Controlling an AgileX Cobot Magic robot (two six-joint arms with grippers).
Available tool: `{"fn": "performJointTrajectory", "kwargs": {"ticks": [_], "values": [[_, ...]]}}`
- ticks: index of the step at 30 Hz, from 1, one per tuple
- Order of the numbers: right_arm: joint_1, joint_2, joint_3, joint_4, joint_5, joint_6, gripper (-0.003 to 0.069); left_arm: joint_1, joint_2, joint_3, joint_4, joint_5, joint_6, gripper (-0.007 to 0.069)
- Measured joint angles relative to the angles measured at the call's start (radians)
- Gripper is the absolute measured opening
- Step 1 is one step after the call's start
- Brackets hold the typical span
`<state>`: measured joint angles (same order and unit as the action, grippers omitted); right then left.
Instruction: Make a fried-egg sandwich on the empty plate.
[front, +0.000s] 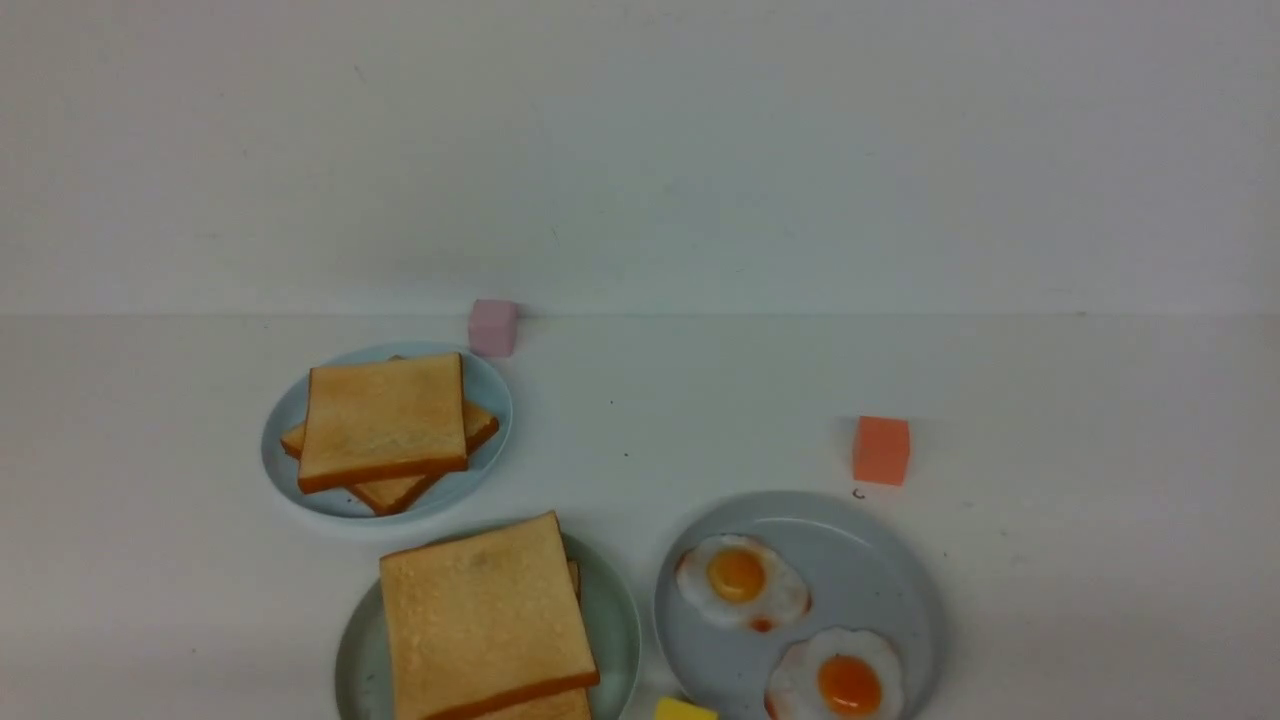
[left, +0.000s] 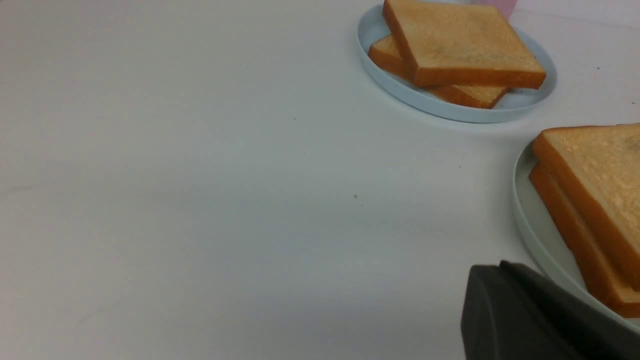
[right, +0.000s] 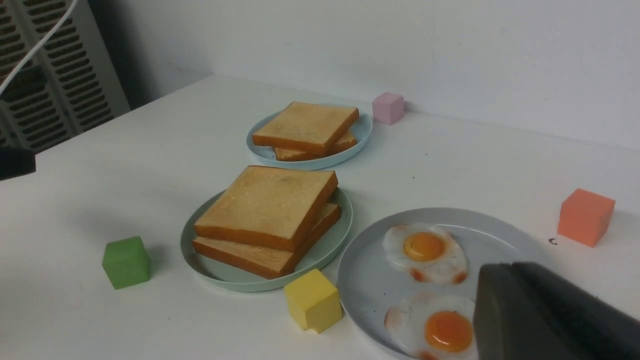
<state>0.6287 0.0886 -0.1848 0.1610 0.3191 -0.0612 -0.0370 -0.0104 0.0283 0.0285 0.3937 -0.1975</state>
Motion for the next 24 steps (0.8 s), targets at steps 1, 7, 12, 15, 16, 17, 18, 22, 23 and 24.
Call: {"fn": "performJointTrajectory", "kwargs": {"ticks": [1, 7, 12, 15, 16, 17, 18, 22, 23, 24], "values": [[0.000, 0.000, 0.000, 0.000, 0.000, 0.000, 0.0048, 0.000, 0.000, 0.000, 0.000, 0.000, 0.000, -0.0006], [-0.003, -0.008, 0.002, 0.000, 0.000, 0.000, 0.0055, 0.000, 0.000, 0.000, 0.000, -0.001, 0.000, -0.0002], [-0.113, -0.010, 0.002, -0.003, 0.027, 0.000, 0.0059, 0.000, 0.000, 0.000, 0.000, -0.001, 0.000, 0.0002], [-0.223, -0.010, 0.006, -0.021, 0.053, 0.003, 0.0065, 0.000, 0.000, 0.000, 0.000, -0.001, 0.000, 0.0003], [-0.261, -0.012, 0.014, -0.023, 0.054, 0.009, 0.0067, 0.000, 0.000, 0.000, -0.001, -0.001, 0.000, 0.0003], [-0.299, -0.018, 0.026, -0.026, 0.055, 0.015, 0.0069, 0.000, 0.000, 0.000, -0.001, -0.001, 0.000, 0.0003], [-0.334, -0.028, 0.045, -0.027, 0.055, 0.020, 0.0069, 0.000, 0.000, 0.000, -0.001, -0.001, 0.000, 0.0004], [-0.431, -0.092, 0.139, -0.027, 0.054, 0.050, 0.0075, 0.000, 0.000, 0.001, -0.001, -0.001, 0.000, 0.0005], [-0.461, -0.099, 0.176, -0.027, 0.059, 0.061, 0.0078, 0.000, -0.001, 0.001, -0.001, -0.002, 0.000, 0.0006], [-0.485, -0.099, 0.196, -0.027, 0.090, 0.071, 0.0079, 0.000, -0.001, 0.001, -0.001, -0.001, 0.000, 0.0006]]}}
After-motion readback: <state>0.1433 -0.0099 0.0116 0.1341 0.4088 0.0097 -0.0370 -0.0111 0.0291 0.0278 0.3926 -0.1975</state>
